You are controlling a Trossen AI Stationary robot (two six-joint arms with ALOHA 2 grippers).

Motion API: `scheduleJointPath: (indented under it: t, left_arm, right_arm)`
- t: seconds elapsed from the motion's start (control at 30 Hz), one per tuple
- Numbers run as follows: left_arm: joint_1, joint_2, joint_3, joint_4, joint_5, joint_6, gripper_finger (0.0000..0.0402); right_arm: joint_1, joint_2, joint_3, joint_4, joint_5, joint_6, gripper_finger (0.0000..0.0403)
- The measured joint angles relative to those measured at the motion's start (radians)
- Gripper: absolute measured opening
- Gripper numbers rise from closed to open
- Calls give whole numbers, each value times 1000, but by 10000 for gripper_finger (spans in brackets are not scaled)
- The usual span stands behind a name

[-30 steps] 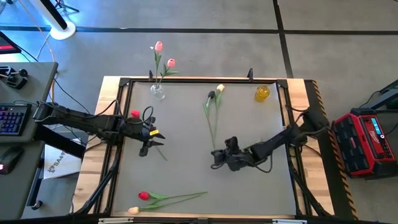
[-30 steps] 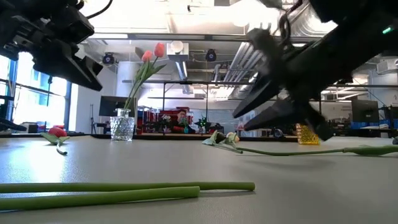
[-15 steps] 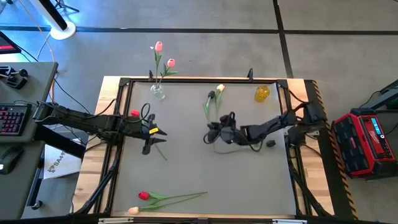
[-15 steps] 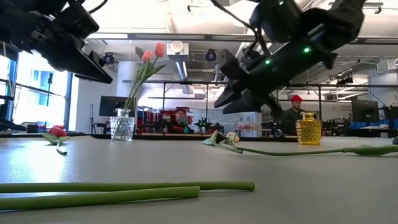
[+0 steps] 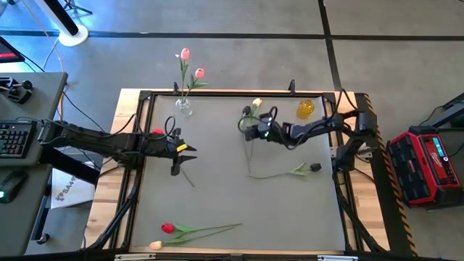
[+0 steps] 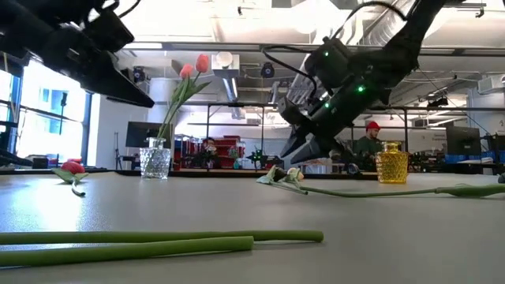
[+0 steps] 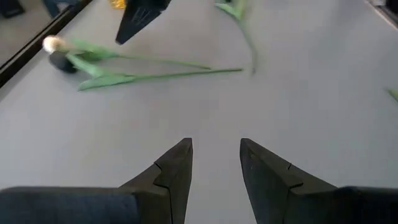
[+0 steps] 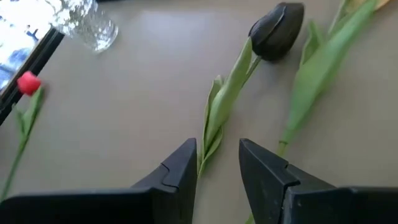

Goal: Sort flowers into vase by color
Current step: Put the top black flower into the transparent vase

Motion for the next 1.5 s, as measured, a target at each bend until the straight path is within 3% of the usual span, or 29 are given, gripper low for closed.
scheduleJointPath:
  t: [0.1,0.33,0.5,0.7,0.9,1.27,1.5]
  left_arm:
    - [35,53,0,19,-9,-19,122]
    - [88,204,0,150,-10,-25,122]
    - [107,279,0,192,-2,-12,122]
    - [148,311,0,280,-7,-8,122]
    - [185,311,9,348,-7,-24,122]
    - [193,311,30,512,-6,53,122]
    - [185,311,30,517,-26,54,122]
  right_arm:
    - [-43,0,18,-17,-75,-63,108]
    - [-66,0,133,-99,-96,-308,108]
    - [-65,0,283,-380,-261,-479,108]
    - [-65,0,454,-754,-107,-493,108]
    - [-112,0,488,-937,-28,-477,108]
    - [-143,5,489,-955,-76,-483,108]
    - [-149,49,490,-902,-70,-440,108]
